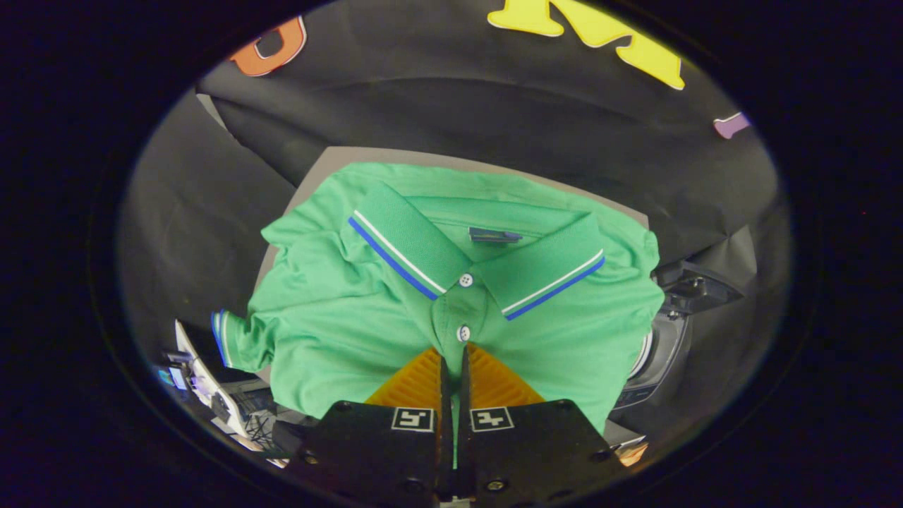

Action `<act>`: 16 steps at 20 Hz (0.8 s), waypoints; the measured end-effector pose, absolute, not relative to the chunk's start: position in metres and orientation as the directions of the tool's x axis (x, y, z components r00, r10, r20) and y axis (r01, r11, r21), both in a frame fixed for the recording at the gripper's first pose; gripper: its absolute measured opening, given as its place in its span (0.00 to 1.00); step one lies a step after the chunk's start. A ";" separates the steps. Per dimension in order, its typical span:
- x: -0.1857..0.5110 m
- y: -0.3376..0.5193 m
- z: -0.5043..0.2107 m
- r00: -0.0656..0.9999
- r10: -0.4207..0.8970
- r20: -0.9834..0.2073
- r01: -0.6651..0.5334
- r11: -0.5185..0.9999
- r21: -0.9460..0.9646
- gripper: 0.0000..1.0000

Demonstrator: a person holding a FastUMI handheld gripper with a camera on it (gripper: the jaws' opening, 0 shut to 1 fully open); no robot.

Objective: Put the clothes into the washing machine and then close the washing machine lid.

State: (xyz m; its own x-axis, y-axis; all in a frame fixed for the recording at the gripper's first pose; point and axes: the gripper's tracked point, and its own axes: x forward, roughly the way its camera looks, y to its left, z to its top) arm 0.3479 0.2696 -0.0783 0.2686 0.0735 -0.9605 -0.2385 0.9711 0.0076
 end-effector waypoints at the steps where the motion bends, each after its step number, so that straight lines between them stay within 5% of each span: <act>1: 0.349 0.271 -0.072 0.271 0.088 -0.959 -0.243 0.970 0.020 0.06; 16: 0.367 0.260 0.042 0.342 0.308 -0.888 -0.328 0.924 0.194 0.05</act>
